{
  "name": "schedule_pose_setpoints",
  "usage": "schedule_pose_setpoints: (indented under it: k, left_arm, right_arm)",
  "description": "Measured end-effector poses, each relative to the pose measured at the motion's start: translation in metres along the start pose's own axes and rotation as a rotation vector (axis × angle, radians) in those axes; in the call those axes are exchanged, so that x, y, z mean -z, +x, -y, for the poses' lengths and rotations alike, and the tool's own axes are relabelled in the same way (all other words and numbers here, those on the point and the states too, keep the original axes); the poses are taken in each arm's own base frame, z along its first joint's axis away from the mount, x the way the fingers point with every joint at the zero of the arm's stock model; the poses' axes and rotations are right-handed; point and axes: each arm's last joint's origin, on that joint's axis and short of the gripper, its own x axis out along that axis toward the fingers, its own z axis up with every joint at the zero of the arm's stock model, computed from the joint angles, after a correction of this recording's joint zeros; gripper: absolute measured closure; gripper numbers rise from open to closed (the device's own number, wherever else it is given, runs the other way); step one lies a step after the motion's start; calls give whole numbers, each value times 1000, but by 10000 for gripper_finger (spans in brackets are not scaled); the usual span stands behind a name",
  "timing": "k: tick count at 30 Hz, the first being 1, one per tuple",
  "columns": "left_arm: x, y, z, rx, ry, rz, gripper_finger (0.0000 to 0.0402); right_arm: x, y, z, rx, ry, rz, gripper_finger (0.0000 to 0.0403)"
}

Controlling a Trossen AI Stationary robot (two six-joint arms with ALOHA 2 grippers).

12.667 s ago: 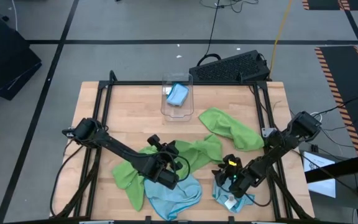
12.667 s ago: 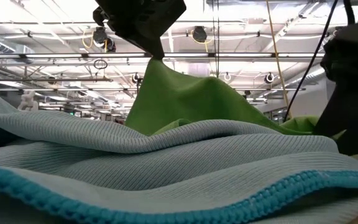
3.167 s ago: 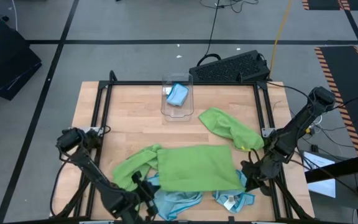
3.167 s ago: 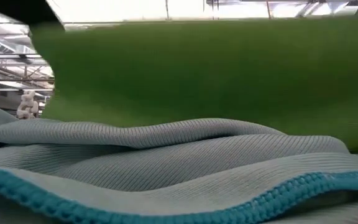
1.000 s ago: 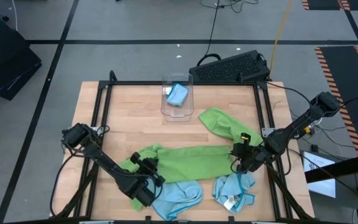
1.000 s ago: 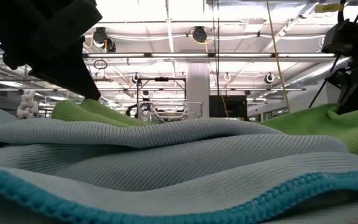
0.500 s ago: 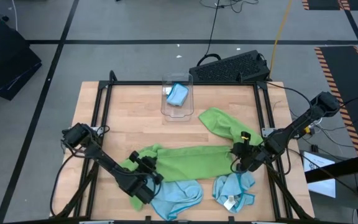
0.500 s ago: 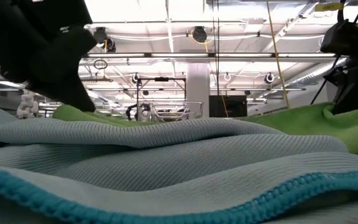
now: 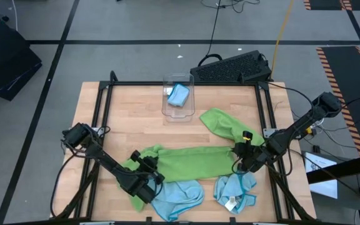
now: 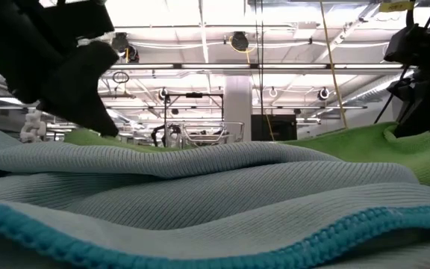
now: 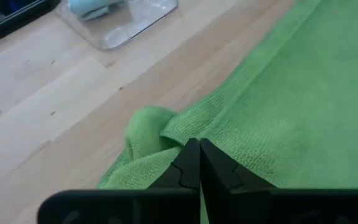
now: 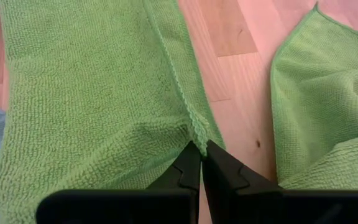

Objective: Fold microfiber towels
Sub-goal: Fold the center green towel

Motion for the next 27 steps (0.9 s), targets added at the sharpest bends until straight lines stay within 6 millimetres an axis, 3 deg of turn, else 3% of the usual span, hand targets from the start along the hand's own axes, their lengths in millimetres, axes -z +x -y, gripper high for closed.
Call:
schedule_pose_setpoints:
  k: [18,27]
  left_arm:
    - [-13,-2,-5,-5,-4,51,398]
    - [-21,4,6,53,-12,72,399]
  right_arm:
    - [-2,1,3,83,6,63,399]
    - [23,13,10,62,56,-43,399]
